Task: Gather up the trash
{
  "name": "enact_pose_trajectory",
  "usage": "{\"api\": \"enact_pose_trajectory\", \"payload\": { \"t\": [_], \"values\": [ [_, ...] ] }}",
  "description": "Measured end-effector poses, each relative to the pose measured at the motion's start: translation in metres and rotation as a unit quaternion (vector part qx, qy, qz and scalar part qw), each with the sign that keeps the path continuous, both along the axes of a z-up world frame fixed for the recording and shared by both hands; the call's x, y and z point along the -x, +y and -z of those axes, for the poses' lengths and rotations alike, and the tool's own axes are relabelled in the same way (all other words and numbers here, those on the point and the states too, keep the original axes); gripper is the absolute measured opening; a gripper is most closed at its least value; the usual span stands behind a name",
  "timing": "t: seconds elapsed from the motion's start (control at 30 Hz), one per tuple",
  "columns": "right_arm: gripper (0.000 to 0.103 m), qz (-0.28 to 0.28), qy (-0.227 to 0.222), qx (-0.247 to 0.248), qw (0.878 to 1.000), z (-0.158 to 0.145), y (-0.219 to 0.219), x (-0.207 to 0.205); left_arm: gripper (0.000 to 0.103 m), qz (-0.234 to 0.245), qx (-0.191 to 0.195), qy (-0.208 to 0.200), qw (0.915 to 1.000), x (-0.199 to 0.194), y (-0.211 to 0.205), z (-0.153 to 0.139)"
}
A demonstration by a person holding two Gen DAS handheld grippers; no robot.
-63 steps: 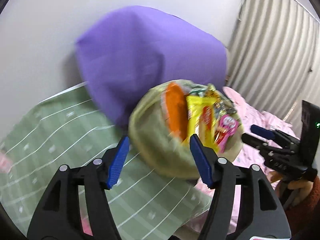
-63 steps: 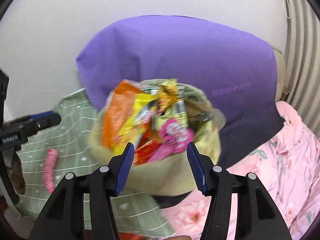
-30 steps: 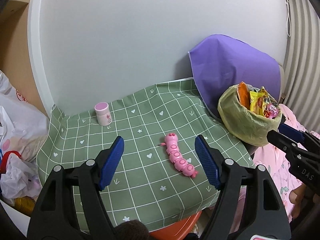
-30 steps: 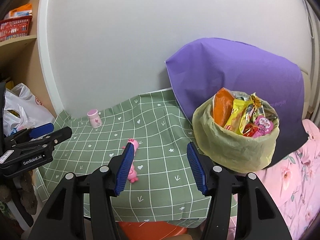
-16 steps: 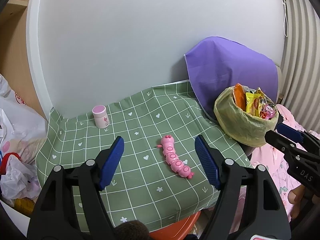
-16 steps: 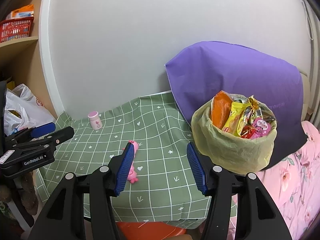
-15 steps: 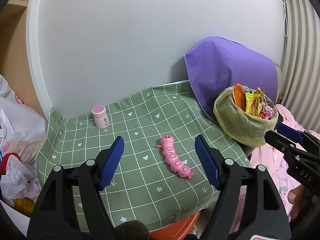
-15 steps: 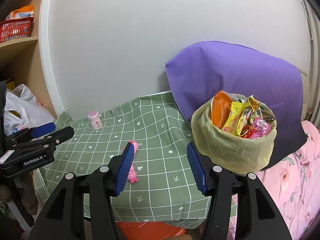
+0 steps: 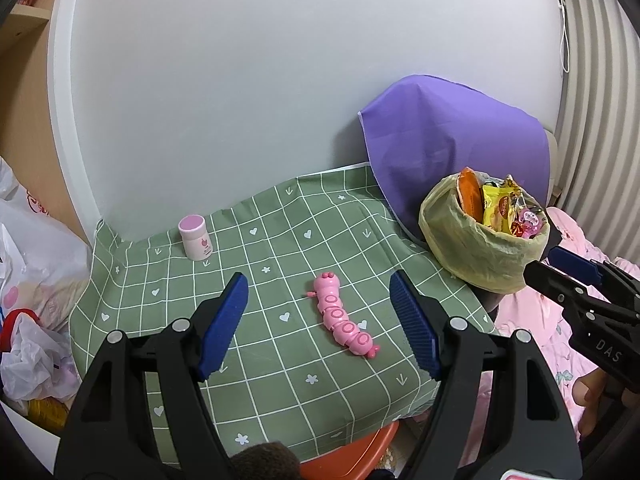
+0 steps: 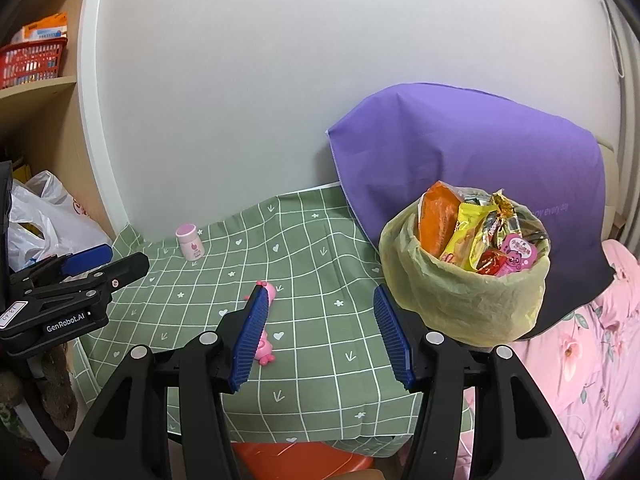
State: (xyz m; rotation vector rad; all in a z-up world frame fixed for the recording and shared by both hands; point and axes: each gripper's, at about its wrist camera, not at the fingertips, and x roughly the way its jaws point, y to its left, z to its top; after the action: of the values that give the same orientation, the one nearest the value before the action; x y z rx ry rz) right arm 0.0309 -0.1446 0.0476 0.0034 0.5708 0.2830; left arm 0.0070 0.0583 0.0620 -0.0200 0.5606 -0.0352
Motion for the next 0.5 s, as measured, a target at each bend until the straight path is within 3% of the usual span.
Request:
{"api": "enact_pose_trajectory", "payload": {
  "t": [0.5],
  "values": [
    [0.052,0.002,0.002,-0.002,1.000,0.0006,0.0005,0.0014,0.070,0.001,0.000,0.002,1.0000,-0.0009,-0.0006,0.0024]
  ]
}}
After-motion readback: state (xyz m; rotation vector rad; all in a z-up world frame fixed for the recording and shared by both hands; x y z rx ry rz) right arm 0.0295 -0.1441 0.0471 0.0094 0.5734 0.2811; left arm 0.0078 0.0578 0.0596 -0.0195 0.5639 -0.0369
